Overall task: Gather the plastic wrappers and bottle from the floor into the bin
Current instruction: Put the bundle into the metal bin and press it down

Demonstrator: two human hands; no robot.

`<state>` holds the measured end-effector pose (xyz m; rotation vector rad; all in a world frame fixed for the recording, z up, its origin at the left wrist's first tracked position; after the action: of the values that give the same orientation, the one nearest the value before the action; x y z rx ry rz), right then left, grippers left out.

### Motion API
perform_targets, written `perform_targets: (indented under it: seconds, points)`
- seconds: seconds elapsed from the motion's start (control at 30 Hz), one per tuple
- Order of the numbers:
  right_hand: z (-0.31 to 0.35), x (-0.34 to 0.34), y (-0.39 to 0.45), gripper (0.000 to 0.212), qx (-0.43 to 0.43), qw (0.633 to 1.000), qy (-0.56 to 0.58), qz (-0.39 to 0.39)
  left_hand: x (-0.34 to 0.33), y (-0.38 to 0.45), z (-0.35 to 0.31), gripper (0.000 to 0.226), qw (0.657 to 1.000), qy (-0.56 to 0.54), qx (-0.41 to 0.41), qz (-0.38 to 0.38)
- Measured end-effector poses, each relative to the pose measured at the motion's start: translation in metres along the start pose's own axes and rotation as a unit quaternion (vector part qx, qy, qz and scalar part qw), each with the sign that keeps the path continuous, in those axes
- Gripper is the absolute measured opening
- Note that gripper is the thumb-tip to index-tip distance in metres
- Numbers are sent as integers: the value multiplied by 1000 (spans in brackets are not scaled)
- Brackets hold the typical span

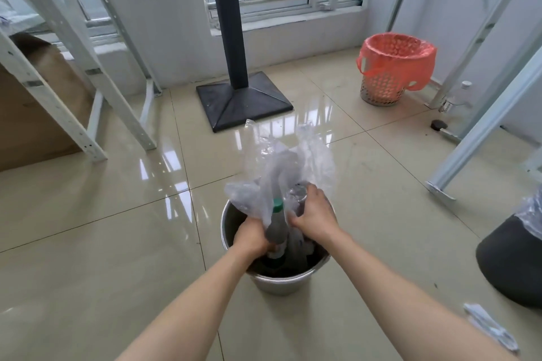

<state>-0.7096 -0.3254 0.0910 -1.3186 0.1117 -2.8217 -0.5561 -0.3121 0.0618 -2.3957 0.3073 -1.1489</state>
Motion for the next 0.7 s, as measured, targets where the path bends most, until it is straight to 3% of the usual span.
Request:
perform_targets:
  seconds: [0.07,0.13,0.3,0.4,0.53,0.63,0.7]
  points:
    - [-6,-9,4,86,-20,997,-59,51,-3,11,-2,19,995,103,-8,1]
    - [-13,-17,7,92,-49,990,-86,98,-11,26,-1,30,981,192,-5,-6]
    - [-21,-31,14,88,-80,982,-107,132,-23,50,-3,39,971,237,11,-31]
    - [-23,-34,19,76,-90,980,-118,136,-28,60,-6,39,953,302,6,-39]
    - [-22,-34,24,56,-86,967,-171,168,-35,66,-12,41,903,429,15,-35]
    - [-19,-33,27,13,-64,962,-170,202,-37,70,-15,44,875,482,11,-41]
    - [-17,-31,28,15,-64,960,-159,222,-39,70,-16,42,859,510,13,-42]
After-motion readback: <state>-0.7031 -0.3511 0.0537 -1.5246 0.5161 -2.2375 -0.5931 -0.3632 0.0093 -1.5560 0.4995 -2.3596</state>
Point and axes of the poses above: each hand's wrist, its own y-axis towards the middle knuckle, its own x-axis out of the back of the hand, z = x × y, the point moved 5 cm from there along y, towards the middle knuckle, and after that the axes turned 6 degrees about x, right-handed, at the moved point
